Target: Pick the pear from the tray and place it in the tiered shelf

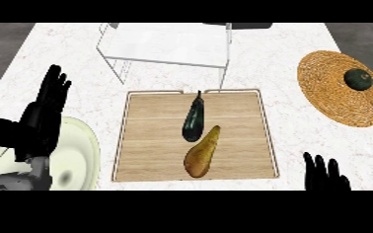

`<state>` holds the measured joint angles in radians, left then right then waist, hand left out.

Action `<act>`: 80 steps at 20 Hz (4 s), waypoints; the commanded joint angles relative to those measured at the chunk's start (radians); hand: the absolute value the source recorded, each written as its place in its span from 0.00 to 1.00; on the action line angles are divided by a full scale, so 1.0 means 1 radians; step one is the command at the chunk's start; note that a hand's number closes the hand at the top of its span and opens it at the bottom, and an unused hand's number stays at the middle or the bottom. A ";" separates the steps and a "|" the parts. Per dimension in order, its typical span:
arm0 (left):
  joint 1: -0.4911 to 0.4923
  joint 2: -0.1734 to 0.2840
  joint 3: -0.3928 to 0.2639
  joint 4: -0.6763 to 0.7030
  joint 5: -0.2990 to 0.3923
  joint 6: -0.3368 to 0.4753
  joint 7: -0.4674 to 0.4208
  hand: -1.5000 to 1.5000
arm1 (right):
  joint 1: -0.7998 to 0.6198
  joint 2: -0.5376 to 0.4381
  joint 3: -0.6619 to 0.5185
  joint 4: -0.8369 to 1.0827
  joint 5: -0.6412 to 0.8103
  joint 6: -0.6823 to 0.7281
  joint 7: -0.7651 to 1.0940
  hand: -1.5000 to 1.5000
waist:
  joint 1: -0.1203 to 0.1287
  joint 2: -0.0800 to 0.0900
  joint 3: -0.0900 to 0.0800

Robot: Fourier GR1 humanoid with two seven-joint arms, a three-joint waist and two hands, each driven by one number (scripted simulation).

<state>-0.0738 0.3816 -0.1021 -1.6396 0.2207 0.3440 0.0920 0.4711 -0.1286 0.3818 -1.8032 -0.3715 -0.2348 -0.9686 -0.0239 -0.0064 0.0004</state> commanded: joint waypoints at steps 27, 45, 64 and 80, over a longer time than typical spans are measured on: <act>-0.017 -0.020 0.001 -0.014 -0.042 -0.022 0.022 0.50 | 0.175 0.127 0.279 -0.162 1.487 -0.415 1.356 0.00 | 0.039 0.015 -0.003; -0.031 -0.104 0.085 0.009 -0.112 -0.096 0.054 0.50 | -0.279 0.128 0.308 0.105 1.475 -0.457 1.660 0.00 | 0.023 0.006 0.000; -0.023 -0.149 0.147 -0.046 -0.166 -0.160 0.097 0.50 | -0.506 0.128 0.327 0.464 1.203 -0.633 1.538 1.00 | 0.027 0.007 0.000; -0.040 -0.206 0.100 -0.034 -0.196 -0.172 0.070 0.50 | -0.670 0.127 0.395 0.560 1.475 -0.322 1.874 1.00 | 0.085 0.017 -0.005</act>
<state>-0.1000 0.1793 0.0129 -1.6637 0.0181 0.1855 0.1554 -0.1237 -0.0262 0.7197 -1.3660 1.1047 -0.7453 0.7821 0.0132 -0.0169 -0.0122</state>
